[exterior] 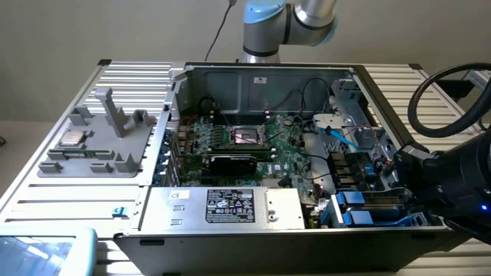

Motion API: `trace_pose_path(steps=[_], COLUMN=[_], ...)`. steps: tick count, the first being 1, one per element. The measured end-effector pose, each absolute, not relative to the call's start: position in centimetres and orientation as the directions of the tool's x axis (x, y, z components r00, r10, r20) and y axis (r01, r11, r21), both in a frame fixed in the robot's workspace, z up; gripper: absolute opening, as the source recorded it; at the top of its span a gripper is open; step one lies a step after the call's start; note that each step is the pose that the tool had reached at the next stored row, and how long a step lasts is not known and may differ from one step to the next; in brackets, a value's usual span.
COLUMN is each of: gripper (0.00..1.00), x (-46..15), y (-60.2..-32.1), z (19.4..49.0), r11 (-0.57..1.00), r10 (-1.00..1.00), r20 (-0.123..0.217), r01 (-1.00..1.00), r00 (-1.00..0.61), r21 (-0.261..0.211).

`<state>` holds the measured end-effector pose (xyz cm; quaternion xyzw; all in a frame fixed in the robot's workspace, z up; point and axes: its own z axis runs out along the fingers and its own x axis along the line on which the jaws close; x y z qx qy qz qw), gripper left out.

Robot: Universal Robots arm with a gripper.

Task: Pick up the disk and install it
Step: 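Insert the first disk wire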

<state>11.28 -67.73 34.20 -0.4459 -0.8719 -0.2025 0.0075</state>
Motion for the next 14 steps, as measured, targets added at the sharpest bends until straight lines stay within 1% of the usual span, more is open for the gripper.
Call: trace_pose_path(steps=[2,5,7,11,14], gripper=[0.16,0.16,0.16,0.16,0.16], x=[11.27,11.27,11.27,11.27,11.27], y=[-67.73,-67.73,-67.73,-67.73,-67.73], z=[34.54,34.72,34.75,34.75,34.74], r11=[0.52,0.524,0.531,0.549,0.55], r10=[0.776,0.782,0.787,0.796,0.797], r20=[0.191,0.175,0.155,0.106,0.103], r01=[0.782,0.783,0.784,0.785,0.785], r00=[-0.601,-0.598,-0.597,-0.596,-0.596], r21=[0.345,0.334,0.321,0.287,0.285])
